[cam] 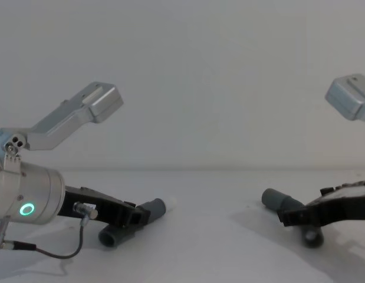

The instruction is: Use both hands to pick up one end of the pipe from the table, align the ends, and insert them.

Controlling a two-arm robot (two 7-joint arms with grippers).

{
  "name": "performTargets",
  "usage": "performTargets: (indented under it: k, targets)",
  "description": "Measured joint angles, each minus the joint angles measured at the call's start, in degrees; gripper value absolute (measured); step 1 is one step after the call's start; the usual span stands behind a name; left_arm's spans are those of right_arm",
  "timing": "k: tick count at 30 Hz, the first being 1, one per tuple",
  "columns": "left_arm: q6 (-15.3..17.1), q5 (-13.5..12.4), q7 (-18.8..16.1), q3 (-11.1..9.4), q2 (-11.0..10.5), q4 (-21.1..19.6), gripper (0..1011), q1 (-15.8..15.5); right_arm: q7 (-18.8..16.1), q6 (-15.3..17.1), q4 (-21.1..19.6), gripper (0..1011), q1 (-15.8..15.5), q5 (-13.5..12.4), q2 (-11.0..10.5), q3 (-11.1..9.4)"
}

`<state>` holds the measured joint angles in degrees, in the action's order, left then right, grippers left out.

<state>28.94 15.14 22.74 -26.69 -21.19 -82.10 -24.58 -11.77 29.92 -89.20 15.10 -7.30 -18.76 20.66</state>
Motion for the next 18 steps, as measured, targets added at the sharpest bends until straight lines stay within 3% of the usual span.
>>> performTargets:
  k: [18]
  targets:
    - [0.0, 0.0, 0.0, 0.0, 0.0, 0.0, 300, 0.0, -1.0, 0.8, 2.1, 1001, 0.5, 0.1, 1.1, -0.6]
